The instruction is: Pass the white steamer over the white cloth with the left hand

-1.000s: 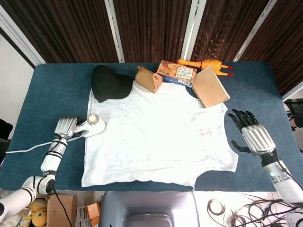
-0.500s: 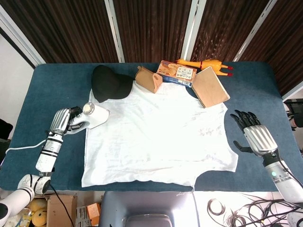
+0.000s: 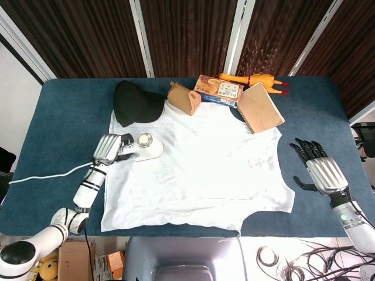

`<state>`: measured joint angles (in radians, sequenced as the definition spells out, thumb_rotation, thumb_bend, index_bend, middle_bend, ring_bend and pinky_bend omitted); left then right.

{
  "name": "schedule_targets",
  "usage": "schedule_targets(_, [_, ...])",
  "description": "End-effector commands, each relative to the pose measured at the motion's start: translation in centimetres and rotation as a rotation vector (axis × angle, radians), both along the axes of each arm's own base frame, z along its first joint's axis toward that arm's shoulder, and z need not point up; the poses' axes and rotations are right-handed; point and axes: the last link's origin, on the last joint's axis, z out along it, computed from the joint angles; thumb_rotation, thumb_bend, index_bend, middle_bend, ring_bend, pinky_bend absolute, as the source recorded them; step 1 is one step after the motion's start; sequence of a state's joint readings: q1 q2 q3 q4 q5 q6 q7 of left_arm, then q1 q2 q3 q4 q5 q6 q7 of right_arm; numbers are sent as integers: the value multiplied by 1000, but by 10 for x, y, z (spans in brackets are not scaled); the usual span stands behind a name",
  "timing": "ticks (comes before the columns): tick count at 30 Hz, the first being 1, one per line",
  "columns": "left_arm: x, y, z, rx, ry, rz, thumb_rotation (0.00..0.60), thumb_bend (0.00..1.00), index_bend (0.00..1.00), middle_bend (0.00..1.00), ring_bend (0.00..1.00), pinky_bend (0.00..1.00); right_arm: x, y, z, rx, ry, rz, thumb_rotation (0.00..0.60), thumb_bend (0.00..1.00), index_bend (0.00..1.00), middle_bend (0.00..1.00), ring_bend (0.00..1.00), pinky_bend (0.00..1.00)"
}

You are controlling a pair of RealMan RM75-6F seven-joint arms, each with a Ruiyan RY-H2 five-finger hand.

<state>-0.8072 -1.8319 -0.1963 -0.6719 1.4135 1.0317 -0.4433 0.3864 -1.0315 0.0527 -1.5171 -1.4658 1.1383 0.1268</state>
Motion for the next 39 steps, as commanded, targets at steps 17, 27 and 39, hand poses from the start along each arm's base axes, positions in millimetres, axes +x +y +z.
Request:
schedule_targets(17, [28, 9, -49, 27, 193, 50, 600, 713, 801, 951, 982, 1000, -20, 6, 14, -9, -18, -22, 600, 268, 0, 0, 0, 0])
schedule_targets(27, [2, 38, -12, 159, 226, 193, 600, 708, 801, 951, 981, 1000, -20, 7, 12, -3, -12, -25, 600, 268, 0, 0, 0, 0])
schedule_targets(39, [-1, 36, -14, 145, 194, 209, 600, 705, 801, 950, 977, 1000, -15, 8, 6, 6, -7, -12, 600, 268, 0, 0, 0, 0])
